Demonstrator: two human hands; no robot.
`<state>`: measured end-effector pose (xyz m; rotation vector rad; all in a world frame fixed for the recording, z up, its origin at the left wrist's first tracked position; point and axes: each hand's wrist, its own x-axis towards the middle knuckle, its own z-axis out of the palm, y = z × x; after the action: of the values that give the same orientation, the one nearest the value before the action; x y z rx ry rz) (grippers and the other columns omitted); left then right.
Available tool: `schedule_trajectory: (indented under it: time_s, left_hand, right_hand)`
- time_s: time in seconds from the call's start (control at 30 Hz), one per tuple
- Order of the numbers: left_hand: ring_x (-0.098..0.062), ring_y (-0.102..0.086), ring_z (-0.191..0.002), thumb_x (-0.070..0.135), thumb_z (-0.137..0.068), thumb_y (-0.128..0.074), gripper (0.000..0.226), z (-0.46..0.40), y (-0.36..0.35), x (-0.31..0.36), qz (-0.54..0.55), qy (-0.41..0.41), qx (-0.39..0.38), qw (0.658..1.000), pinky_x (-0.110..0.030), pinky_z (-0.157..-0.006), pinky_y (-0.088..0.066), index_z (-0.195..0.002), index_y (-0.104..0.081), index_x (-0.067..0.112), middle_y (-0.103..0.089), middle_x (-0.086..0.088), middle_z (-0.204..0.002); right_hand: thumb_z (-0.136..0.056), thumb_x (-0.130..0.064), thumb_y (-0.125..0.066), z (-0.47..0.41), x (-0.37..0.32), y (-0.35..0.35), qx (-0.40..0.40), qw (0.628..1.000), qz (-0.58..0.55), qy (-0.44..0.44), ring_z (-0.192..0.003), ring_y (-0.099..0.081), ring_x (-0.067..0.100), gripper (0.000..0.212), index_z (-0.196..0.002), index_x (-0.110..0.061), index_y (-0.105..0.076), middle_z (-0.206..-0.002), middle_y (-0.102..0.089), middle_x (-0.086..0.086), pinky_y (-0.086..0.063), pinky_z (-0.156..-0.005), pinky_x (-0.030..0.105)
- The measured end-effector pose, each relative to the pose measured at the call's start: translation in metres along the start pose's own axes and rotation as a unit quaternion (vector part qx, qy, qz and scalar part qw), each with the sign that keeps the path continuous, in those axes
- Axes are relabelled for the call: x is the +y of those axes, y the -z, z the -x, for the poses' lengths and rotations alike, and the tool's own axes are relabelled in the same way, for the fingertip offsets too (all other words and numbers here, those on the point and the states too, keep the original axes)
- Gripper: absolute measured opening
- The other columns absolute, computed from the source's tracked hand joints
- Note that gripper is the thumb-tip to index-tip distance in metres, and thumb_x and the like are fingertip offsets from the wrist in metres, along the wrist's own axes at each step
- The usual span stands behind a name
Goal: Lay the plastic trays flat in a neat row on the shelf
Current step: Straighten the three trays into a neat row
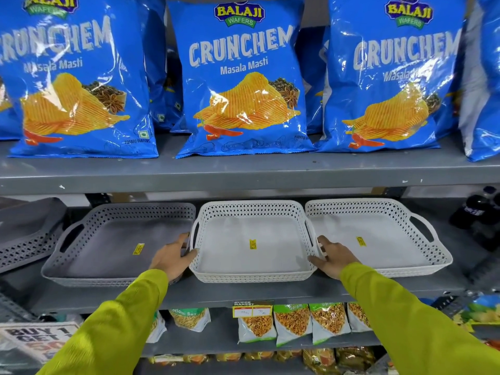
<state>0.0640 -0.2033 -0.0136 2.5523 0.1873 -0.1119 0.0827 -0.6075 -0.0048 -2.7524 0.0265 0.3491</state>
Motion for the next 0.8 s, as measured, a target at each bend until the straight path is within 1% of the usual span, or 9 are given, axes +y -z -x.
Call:
schedule_trajectory:
  time_s: [0.07,0.23,0.3,0.33,0.4,0.43,0.5,0.6,0.8]
  left_hand:
    - [-0.030,-0.061,-0.118,0.043,-0.090,-0.054,0.056,-0.001,-0.002,0.002,-0.005,0.005,-0.001,1.000,-0.039,-0.098,-0.050,-0.142,-0.036,0.029,-0.060,-0.001,-0.136]
    - [-0.037,-0.061,-0.114,0.045,-0.094,-0.043,0.057,-0.002,-0.009,0.006,-0.082,0.037,0.019,0.996,-0.041,-0.093,-0.051,-0.147,-0.028,0.030,-0.065,-0.009,-0.128]
    - [-0.041,-0.061,-0.109,0.039,-0.096,-0.038,0.050,-0.002,-0.016,0.012,-0.105,0.059,0.028,0.992,-0.043,-0.090,-0.050,-0.143,-0.030,0.022,-0.066,-0.016,-0.123]
    - [-0.042,-0.062,-0.107,0.034,-0.097,-0.037,0.044,-0.002,-0.021,0.015,-0.103,0.071,0.032,0.992,-0.044,-0.088,-0.051,-0.137,-0.035,0.015,-0.066,-0.019,-0.120]
    - [-0.044,-0.062,-0.105,0.025,-0.096,-0.037,0.033,-0.002,-0.028,0.020,-0.091,0.091,0.036,0.991,-0.045,-0.087,-0.051,-0.122,-0.040,0.005,-0.065,-0.024,-0.117]
    - [-0.045,-0.062,-0.105,0.021,-0.096,-0.037,0.030,-0.003,-0.030,0.021,-0.086,0.096,0.036,0.991,-0.045,-0.087,-0.051,-0.120,-0.041,0.002,-0.064,-0.025,-0.117]
    - [-0.046,-0.061,-0.106,0.017,-0.096,-0.037,0.028,-0.004,-0.032,0.022,-0.081,0.093,0.034,0.992,-0.046,-0.087,-0.050,-0.118,-0.042,0.001,-0.064,-0.026,-0.117]
    - [-0.046,-0.061,-0.106,0.016,-0.096,-0.036,0.028,-0.004,-0.030,0.021,-0.088,0.081,0.033,0.992,-0.045,-0.087,-0.049,-0.119,-0.043,0.001,-0.064,-0.026,-0.117]
    - [-0.044,-0.064,-0.097,0.018,-0.096,-0.038,0.025,-0.005,-0.028,0.014,-0.106,0.039,0.057,0.992,-0.041,-0.078,-0.050,-0.114,-0.046,0.004,-0.068,-0.023,-0.108]
  right_hand:
    - [-0.087,-0.048,-0.053,-0.002,-0.002,0.000,-0.008,1.000,0.028,0.000,-0.098,-0.063,0.034,0.055,-0.129,-0.016,-0.035,-0.112,-0.065,0.015,-0.051,-0.080,0.037]
    - [-0.093,-0.035,-0.044,-0.007,-0.009,-0.008,-0.014,0.998,0.048,-0.024,-0.108,-0.059,0.038,0.056,-0.140,-0.010,-0.026,-0.120,-0.061,0.020,-0.049,-0.085,0.038]
    - [-0.095,-0.034,-0.039,-0.008,-0.010,-0.014,-0.008,0.998,0.048,-0.035,-0.109,-0.059,0.039,0.060,-0.145,-0.010,-0.019,-0.122,-0.061,0.021,-0.049,-0.088,0.039]
    - [-0.095,-0.033,-0.038,-0.008,-0.010,-0.016,-0.002,0.998,0.052,-0.037,-0.110,-0.059,0.039,0.060,-0.146,-0.010,-0.017,-0.123,-0.061,0.021,-0.049,-0.088,0.039]
    - [-0.096,-0.031,-0.037,-0.009,-0.012,-0.018,0.008,0.998,0.058,-0.038,-0.110,-0.058,0.039,0.055,-0.143,-0.006,-0.022,-0.122,-0.062,0.022,-0.048,-0.088,0.039]
    - [-0.096,-0.029,-0.037,-0.009,-0.013,-0.019,0.012,0.998,0.057,-0.036,-0.110,-0.058,0.039,0.051,-0.140,-0.005,-0.027,-0.121,-0.062,0.022,-0.048,-0.088,0.039]
    - [-0.096,-0.027,-0.037,-0.010,-0.014,-0.020,0.013,0.998,0.055,-0.032,-0.109,-0.059,0.040,0.046,-0.135,-0.003,-0.031,-0.119,-0.062,0.023,-0.047,-0.086,0.039]
    - [-0.097,-0.026,-0.037,-0.012,-0.013,-0.021,0.018,0.998,0.057,-0.025,-0.110,-0.058,0.039,0.046,-0.135,-0.003,-0.032,-0.120,-0.062,0.024,-0.047,-0.086,0.038]
    - [-0.096,-0.029,-0.037,-0.015,-0.010,-0.022,0.031,0.997,0.068,-0.007,-0.111,-0.058,0.038,0.047,-0.137,-0.005,-0.032,-0.123,-0.061,0.021,-0.048,-0.090,0.038]
